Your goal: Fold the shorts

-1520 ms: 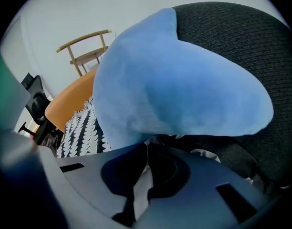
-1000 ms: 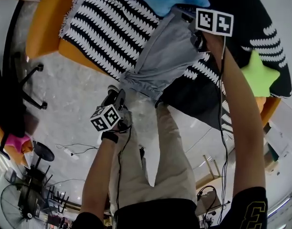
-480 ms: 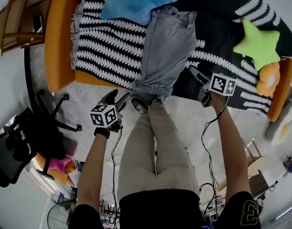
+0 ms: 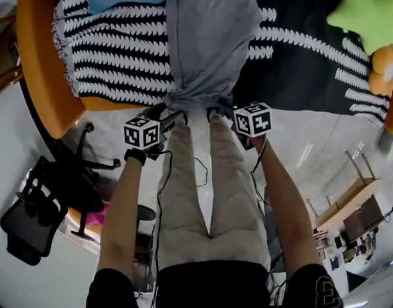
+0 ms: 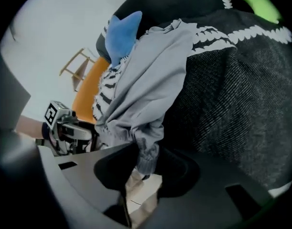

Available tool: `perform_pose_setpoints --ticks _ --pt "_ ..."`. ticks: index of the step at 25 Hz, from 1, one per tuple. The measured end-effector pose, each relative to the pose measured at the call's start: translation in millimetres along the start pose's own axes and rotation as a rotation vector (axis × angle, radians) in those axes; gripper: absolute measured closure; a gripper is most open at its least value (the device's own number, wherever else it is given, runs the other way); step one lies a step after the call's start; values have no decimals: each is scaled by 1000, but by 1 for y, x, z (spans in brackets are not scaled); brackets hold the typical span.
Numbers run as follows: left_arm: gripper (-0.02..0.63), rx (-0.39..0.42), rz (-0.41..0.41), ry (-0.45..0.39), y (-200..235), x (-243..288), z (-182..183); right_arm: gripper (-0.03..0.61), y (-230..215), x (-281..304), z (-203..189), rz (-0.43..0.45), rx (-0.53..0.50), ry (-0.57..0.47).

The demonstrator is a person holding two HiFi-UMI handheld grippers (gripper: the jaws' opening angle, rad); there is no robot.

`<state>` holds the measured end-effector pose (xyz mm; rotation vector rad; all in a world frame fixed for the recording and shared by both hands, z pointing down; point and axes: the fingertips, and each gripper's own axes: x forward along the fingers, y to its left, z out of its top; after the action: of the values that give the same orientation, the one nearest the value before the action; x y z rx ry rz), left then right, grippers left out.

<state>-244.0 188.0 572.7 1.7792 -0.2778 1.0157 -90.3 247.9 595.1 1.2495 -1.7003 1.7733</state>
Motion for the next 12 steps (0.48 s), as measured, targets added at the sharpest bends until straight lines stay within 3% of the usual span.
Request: perform_pose_setpoints --ticks 1,2,9,12 --pt "295 -7 4 -7 1 3 2 468 -4 -2 5 -10 6 -3" --pt "295 -14 1 -11 0 4 3 495 -5 -8 9 6 48 -14" --pt "295 -131 -134 -83 -30 8 -1 515 -6 -71 33 342 644 -196" --pt "287 -162 -132 -96 -40 27 3 515 -32 -80 29 311 740 -221"
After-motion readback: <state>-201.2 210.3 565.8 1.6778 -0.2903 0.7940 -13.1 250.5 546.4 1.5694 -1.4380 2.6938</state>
